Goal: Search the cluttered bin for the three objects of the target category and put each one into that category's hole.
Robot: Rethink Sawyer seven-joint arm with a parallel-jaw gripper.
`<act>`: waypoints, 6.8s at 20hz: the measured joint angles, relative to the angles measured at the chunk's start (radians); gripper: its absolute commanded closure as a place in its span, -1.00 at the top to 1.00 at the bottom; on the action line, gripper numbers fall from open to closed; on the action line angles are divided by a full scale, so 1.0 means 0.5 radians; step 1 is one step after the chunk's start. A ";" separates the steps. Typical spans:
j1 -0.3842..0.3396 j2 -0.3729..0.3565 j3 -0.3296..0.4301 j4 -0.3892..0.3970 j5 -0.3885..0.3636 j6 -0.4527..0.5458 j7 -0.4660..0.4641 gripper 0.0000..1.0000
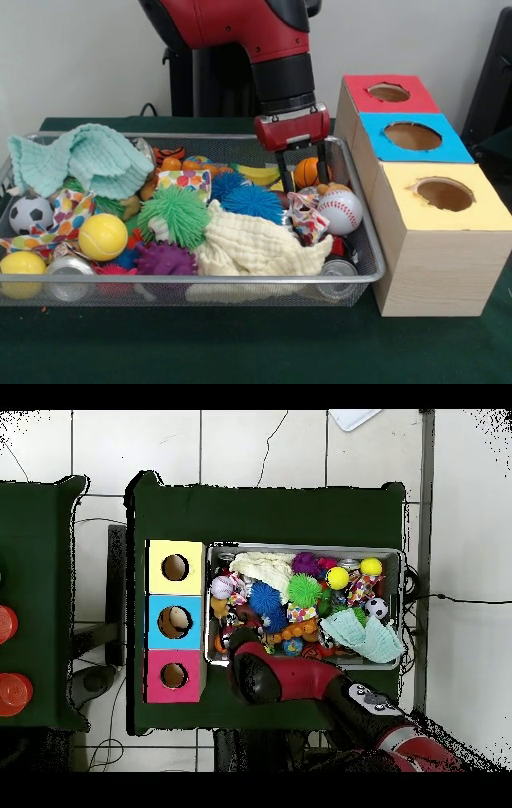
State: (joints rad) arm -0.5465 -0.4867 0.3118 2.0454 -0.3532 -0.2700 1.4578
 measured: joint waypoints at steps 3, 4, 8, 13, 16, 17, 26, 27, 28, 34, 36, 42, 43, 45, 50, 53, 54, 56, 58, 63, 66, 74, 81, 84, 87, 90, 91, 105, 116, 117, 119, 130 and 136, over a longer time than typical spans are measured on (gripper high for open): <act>0.003 0.002 0.008 -0.001 0.000 0.000 0.000 1.00; 0.007 0.002 0.007 -0.001 0.000 0.000 0.000 1.00; 0.153 0.005 -0.116 -0.045 0.000 0.000 0.000 1.00; 0.431 0.017 -0.337 -0.129 0.000 0.000 0.000 1.00; 0.607 0.051 -0.485 -0.203 -0.001 -0.002 0.000 1.00; 0.638 0.055 -0.511 -0.218 -0.005 -0.002 0.000 1.00; 0.847 0.063 -0.702 -0.349 -0.078 0.000 0.000 1.00; 0.849 0.064 -0.711 -0.357 -0.087 -0.001 0.000 1.00; 0.847 0.065 -0.724 -0.367 -0.103 0.000 0.000 1.00; 0.850 0.082 -0.772 -0.386 -0.119 -0.058 0.000 1.00; 0.869 0.114 -0.825 -0.397 -0.119 -0.130 0.000 1.00; 0.993 0.185 -0.996 -0.413 -0.120 -0.334 0.000 1.00; 1.024 0.204 -1.035 -0.417 -0.120 -0.385 0.000 1.00; 1.042 0.217 -1.058 -0.419 -0.120 -0.417 0.000 1.00; 1.042 0.232 -1.094 -0.427 -0.120 -0.439 0.000 1.00; 1.020 0.232 -1.095 -0.429 -0.130 -0.440 0.000 1.00; 0.993 0.229 -1.092 -0.430 -0.140 -0.439 0.000 1.00; 0.965 0.223 -1.083 -0.430 -0.150 -0.440 0.000 1.00; 0.893 0.212 -1.062 -0.431 -0.164 -0.440 0.000 1.00; 0.780 0.191 -1.020 -0.433 -0.181 -0.440 0.000 1.00; 0.686 0.173 -0.951 -0.433 -0.204 -0.439 0.000 1.00; 0.363 0.136 -0.629 -0.419 -0.280 -0.421 0.002 1.00; 0.064 0.135 -0.346 -0.350 -0.280 -0.276 0.002 1.00; -0.057 0.137 -0.224 -0.300 -0.279 -0.208 0.002 1.00; -0.143 0.159 -0.125 -0.262 -0.263 -0.185 0.002 1.00; -0.189 0.194 -0.059 -0.242 -0.245 -0.184 0.002 1.00; -0.202 0.208 -0.040 -0.239 -0.238 -0.181 0.002 1.00; -0.363 0.409 0.158 -0.236 -0.146 -0.139 0.002 1.00; -0.351 0.437 0.191 -0.235 -0.127 -0.132 0.002 -1.00; -0.352 0.436 0.193 -0.235 -0.122 -0.125 0.002 -1.00; -0.356 0.432 0.200 -0.235 -0.106 -0.097 0.002 -1.00; -0.312 0.259 0.218 -0.207 0.102 0.347 0.002 -1.00; -0.237 0.095 0.189 -0.171 0.187 0.657 0.002 -1.00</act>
State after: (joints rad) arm -0.6649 -0.4390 0.4063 1.9597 -0.2596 0.0586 1.4586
